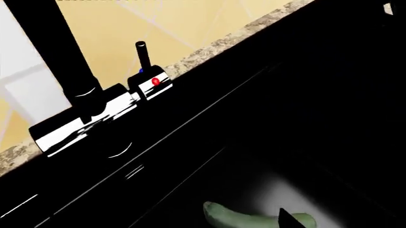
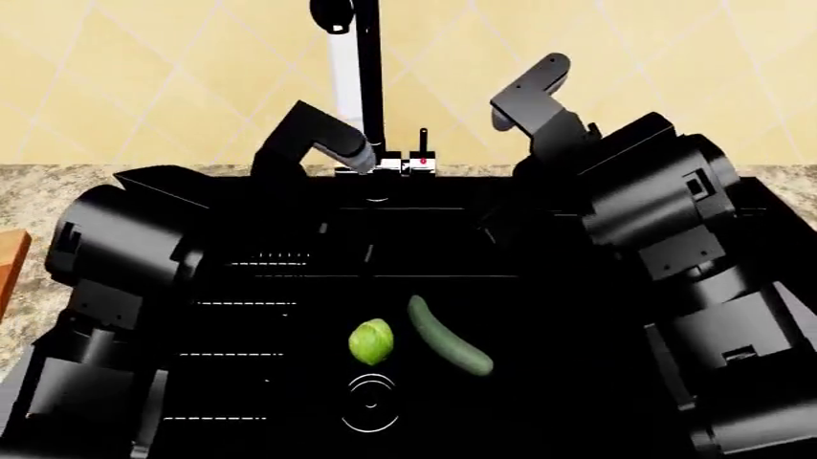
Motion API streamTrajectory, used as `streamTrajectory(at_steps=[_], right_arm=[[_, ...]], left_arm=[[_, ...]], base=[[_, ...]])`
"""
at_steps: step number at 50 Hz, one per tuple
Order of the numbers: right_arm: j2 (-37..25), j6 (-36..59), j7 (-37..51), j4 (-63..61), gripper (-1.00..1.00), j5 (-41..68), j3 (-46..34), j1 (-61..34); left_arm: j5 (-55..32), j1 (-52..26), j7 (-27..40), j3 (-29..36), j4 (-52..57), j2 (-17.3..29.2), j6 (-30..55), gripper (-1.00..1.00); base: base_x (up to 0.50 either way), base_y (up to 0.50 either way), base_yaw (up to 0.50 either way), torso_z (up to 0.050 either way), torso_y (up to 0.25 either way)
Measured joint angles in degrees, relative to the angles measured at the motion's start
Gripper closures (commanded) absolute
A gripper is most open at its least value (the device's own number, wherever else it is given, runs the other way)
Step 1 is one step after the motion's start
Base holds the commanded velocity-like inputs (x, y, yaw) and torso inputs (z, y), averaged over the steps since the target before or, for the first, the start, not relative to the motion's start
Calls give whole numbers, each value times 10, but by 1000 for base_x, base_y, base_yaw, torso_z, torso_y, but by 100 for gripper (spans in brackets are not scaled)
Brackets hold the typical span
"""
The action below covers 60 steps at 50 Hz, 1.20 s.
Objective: Pick the vegetables from the sink and place them on the cutting board.
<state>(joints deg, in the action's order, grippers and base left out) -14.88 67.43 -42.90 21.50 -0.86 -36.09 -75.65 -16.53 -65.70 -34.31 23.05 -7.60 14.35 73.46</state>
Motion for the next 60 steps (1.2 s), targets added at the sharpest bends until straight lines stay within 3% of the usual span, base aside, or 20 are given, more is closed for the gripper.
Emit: streamTrajectory(at_steps=[12, 37, 60], right_arm=[[-1, -16, -12, -4, -100, 8, -11, 21], [8, -74, 15, 65, -100, 5, 1, 11], [12, -85, 21, 59, -100, 10, 1, 13]], left_arm=[[11, 6, -27, 61, -13, 5, -52, -100], [62, 21, -91, 231, -29, 53, -133, -100], [93, 13, -112, 302, -119, 30, -194, -100]], base=[[0, 0, 0, 0, -156], [0, 0, 0, 0, 0], [0, 0, 0, 0, -1]])
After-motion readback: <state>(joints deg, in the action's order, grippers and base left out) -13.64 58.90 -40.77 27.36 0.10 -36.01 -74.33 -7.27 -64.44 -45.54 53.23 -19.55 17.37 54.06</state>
